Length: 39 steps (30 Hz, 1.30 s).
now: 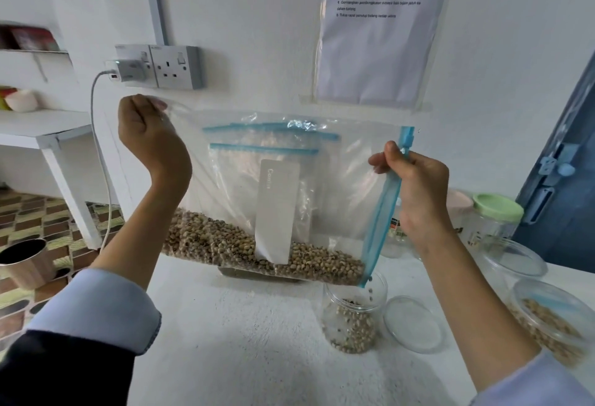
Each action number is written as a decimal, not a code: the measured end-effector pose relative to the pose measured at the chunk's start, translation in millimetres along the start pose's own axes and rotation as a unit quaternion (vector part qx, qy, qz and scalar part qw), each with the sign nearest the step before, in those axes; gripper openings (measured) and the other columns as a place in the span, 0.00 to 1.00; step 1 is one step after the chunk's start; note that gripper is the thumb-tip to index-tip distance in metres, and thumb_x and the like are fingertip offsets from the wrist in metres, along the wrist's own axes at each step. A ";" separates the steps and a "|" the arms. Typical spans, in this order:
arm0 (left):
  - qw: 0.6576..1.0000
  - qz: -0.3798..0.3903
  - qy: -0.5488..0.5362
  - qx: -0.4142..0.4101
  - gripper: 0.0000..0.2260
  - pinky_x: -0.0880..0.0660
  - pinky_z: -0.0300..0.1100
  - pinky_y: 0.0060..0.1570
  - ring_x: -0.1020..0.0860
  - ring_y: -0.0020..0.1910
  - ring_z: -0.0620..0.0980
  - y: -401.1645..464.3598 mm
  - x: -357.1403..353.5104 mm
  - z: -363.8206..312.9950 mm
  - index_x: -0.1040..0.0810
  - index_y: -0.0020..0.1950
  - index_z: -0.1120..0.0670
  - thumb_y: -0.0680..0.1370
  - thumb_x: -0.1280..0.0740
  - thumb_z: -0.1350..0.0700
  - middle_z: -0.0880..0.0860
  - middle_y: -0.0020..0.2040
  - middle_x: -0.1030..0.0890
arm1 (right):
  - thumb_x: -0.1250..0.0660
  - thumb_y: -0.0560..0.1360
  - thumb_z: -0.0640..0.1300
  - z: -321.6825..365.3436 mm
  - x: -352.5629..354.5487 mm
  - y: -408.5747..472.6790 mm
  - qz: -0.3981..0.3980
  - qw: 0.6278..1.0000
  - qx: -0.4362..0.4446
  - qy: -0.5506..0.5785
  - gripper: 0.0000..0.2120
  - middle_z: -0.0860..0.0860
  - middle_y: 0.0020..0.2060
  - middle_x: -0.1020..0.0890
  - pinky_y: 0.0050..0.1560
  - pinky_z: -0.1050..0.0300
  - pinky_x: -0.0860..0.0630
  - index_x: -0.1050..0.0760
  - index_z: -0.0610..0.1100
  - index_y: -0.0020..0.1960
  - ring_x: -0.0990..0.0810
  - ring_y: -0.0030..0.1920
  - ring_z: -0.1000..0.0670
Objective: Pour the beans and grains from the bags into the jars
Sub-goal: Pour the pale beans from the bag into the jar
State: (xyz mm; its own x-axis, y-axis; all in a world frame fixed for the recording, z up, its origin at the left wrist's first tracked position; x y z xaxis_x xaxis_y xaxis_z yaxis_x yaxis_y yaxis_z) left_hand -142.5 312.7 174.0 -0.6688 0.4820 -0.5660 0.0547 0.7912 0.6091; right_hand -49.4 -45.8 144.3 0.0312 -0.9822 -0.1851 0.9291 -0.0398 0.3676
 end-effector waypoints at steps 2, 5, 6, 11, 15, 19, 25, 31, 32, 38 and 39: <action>1.000 -0.006 0.010 -0.004 0.13 0.37 0.45 0.33 0.33 0.32 0.47 0.0 0.0 0.0 0.31 0.34 0.49 0.77 0.45 0.59 0.46 0.31 0.28 | 0.33 0.76 0.42 -2.0 -4.1 -0.9 0.024 1.000 -0.004 -0.012 0.11 0.51 0.33 0.17 0.49 0.63 0.24 0.20 0.42 0.36 0.21 0.35 0.56; 1.000 0.001 -0.008 -0.002 0.13 0.39 0.44 0.32 0.34 0.31 0.47 -0.3 -2.8 -0.1 0.30 0.33 0.48 0.76 0.45 0.59 0.47 0.31 0.28 | 0.33 0.76 0.42 -2.3 2.1 1.2 -0.003 1.000 0.001 -0.003 0.12 0.49 0.34 0.17 0.52 0.59 0.25 0.19 0.44 0.34 0.22 0.36 0.55; 1.000 -0.004 -0.005 0.002 0.14 0.38 0.43 0.32 0.34 0.31 0.46 0.8 -1.4 1.3 0.31 0.33 0.48 0.77 0.45 0.60 0.46 0.31 0.29 | 0.33 0.76 0.42 -2.1 0.9 1.9 0.010 1.000 -0.002 -0.004 0.12 0.50 0.33 0.16 0.51 0.59 0.25 0.19 0.43 0.34 0.22 0.35 0.55; 1.000 0.005 -0.004 -0.011 0.15 0.40 0.48 0.29 0.36 0.29 0.51 -0.7 -1.3 -2.0 0.29 0.33 0.45 0.77 0.44 0.58 0.48 0.31 0.29 | 0.32 0.76 0.42 -2.4 4.1 5.1 0.013 1.000 -0.001 -0.003 0.12 0.52 0.32 0.16 0.55 0.55 0.25 0.19 0.44 0.34 0.21 0.38 0.52; 1.000 0.003 -0.017 -0.013 0.13 0.42 0.45 0.27 0.37 0.28 0.48 -3.8 -3.3 -4.7 0.31 0.33 0.47 0.77 0.44 0.58 0.48 0.30 0.31 | 0.33 0.76 0.41 -5.5 2.3 4.4 0.010 1.000 -0.004 0.004 0.11 0.53 0.30 0.16 0.50 0.61 0.24 0.20 0.42 0.35 0.21 0.35 0.55; 1.000 0.007 -0.026 -0.009 0.14 0.42 0.42 0.25 0.37 0.26 0.46 -3.6 -2.3 -2.7 0.31 0.33 0.48 0.77 0.45 0.59 0.47 0.29 0.30 | 0.33 0.77 0.42 -9.9 -2.2 3.5 0.035 0.999 -0.010 0.001 0.11 0.53 0.32 0.16 0.49 0.60 0.24 0.20 0.42 0.37 0.21 0.37 0.54; 1.000 0.008 -0.029 -0.007 0.16 0.43 0.43 0.26 0.38 0.28 0.48 -0.3 -0.9 -0.3 0.29 0.32 0.44 0.77 0.44 0.60 0.48 0.30 0.29 | 0.33 0.76 0.41 -10.1 -4.5 -0.9 0.019 0.999 -0.002 0.030 0.10 0.52 0.32 0.16 0.51 0.61 0.25 0.19 0.42 0.36 0.21 0.37 0.54; 0.999 -0.001 -0.027 -0.016 0.14 0.41 0.41 0.25 0.37 0.26 0.46 -1.5 -0.7 -2.0 0.30 0.34 0.50 0.78 0.45 0.60 0.47 0.29 0.30 | 0.32 0.76 0.41 -14.1 -2.9 2.0 -0.010 0.998 -0.026 0.062 0.11 0.50 0.32 0.16 0.51 0.58 0.25 0.19 0.42 0.35 0.21 0.37 0.53; 1.000 -0.001 -0.023 -0.018 0.13 0.41 0.43 0.24 0.38 0.27 0.48 -0.7 -0.6 -2.3 0.30 0.34 0.49 0.78 0.44 0.59 0.48 0.29 0.31 | 0.32 0.76 0.42 -14.2 -0.6 2.3 -0.023 0.998 -0.022 0.063 0.11 0.50 0.33 0.16 0.51 0.57 0.26 0.19 0.42 0.35 0.21 0.38 0.53; 0.999 0.000 -0.032 -0.010 0.14 0.43 0.46 0.26 0.38 0.27 0.49 -1.9 -2.0 0.5 0.30 0.33 0.48 0.78 0.45 0.60 0.48 0.30 0.29 | 0.35 0.78 0.43 -11.2 -1.8 3.2 -0.017 0.999 0.001 0.050 0.13 0.52 0.31 0.16 0.47 0.63 0.25 0.19 0.42 0.36 0.22 0.36 0.53; 0.999 -0.001 -0.032 -0.007 0.15 0.44 0.46 0.26 0.38 0.27 0.49 -2.4 -2.3 0.5 0.30 0.33 0.47 0.78 0.45 0.60 0.48 0.30 0.29 | 0.35 0.78 0.43 -11.6 0.3 3.7 -0.025 0.998 0.006 0.051 0.14 0.53 0.31 0.16 0.46 0.63 0.25 0.19 0.42 0.36 0.22 0.36 0.53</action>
State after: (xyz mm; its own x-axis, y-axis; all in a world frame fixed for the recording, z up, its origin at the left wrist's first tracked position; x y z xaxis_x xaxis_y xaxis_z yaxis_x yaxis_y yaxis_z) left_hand -140.7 309.8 173.5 -0.6198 0.5044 -0.6012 0.0431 0.7868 0.6157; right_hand -41.6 -44.1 135.1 0.0219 -0.9554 -0.2946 0.9262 -0.0915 0.3657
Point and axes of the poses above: each hand's wrist, its own y-axis towards the middle knuckle, its own x-axis out of the back of the hand, z = x × y, the point moved 7 cm from there along y, towards the middle knuckle
